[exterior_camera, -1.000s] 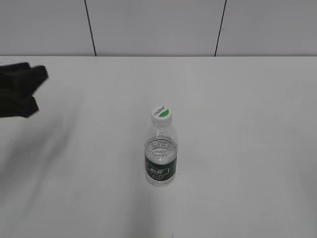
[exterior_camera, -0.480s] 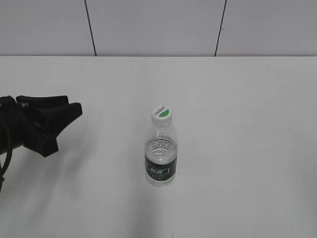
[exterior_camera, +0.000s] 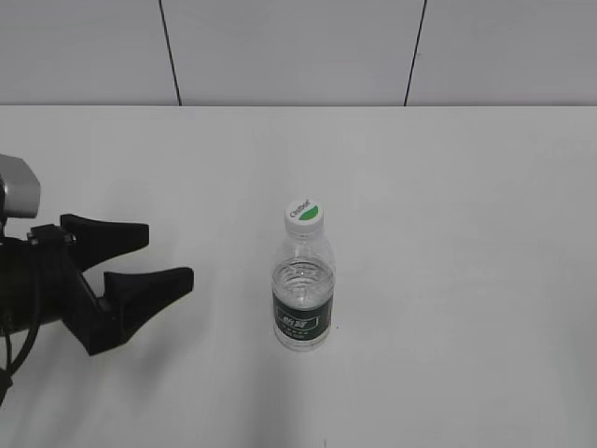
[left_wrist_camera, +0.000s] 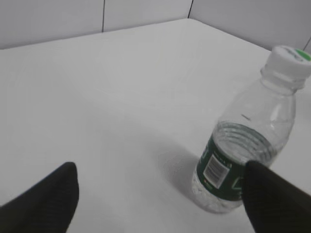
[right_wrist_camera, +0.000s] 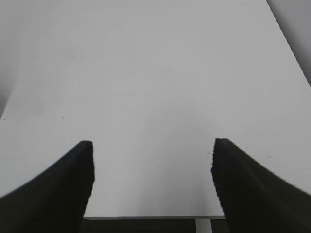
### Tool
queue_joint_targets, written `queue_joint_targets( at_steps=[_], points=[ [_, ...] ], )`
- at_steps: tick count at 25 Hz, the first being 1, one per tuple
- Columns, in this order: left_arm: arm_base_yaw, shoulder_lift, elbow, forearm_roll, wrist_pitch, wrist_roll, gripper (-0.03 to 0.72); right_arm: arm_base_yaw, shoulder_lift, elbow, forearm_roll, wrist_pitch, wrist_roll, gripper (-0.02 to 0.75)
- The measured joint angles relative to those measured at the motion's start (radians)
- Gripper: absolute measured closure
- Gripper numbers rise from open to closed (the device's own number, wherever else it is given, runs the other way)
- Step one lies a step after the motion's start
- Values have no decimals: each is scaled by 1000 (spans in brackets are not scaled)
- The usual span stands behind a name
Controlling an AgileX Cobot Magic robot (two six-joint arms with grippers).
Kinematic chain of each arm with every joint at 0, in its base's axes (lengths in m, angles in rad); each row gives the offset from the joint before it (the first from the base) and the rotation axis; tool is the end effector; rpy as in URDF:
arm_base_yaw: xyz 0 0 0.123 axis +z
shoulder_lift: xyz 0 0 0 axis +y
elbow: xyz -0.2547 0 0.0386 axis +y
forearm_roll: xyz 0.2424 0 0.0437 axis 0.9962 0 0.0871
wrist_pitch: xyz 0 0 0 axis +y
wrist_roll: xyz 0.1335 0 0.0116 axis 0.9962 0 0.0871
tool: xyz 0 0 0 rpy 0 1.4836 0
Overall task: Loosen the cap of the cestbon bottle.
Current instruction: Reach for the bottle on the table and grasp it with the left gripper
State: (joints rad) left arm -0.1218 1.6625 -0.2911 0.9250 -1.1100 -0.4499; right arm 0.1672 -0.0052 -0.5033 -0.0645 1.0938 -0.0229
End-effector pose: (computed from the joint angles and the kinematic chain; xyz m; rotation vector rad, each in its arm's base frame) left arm 0.2253 -0.1241 0.1074 0.7044 1.7957 -0.8060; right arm 0.0536 0.0013 0.2526 -0.1916 2.0583 0.0113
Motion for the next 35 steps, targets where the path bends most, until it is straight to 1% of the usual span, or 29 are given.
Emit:
queue_joint_targets(
  at_steps=[5,8,16,20,22,25,27,35],
  points=[
    [0,67,0,142,-20,30,95,0,0,0,0,0,0,157],
    [0,106,-12,203,-50,56,95,0,0,0,0,0,0,157],
    [-2,235,-152,350,-95,67,95,0,0,0,-1,0,0,157],
    [-34,304,-225,364,-95,69,95,0,0,0,-1,0,0,157],
    [-64,328,-257,361,-96,69,92,0,0,0,-1,0,0,157],
    [-111,353,-291,330,-96,68,32,0,0,0,-1,0,0,157],
    [-135,367,-310,320,-96,62,15,0,0,0,-1,0,0,157],
    [-218,390,-387,285,-96,41,13,0,0,0,-1,0,0,157]
  ],
)
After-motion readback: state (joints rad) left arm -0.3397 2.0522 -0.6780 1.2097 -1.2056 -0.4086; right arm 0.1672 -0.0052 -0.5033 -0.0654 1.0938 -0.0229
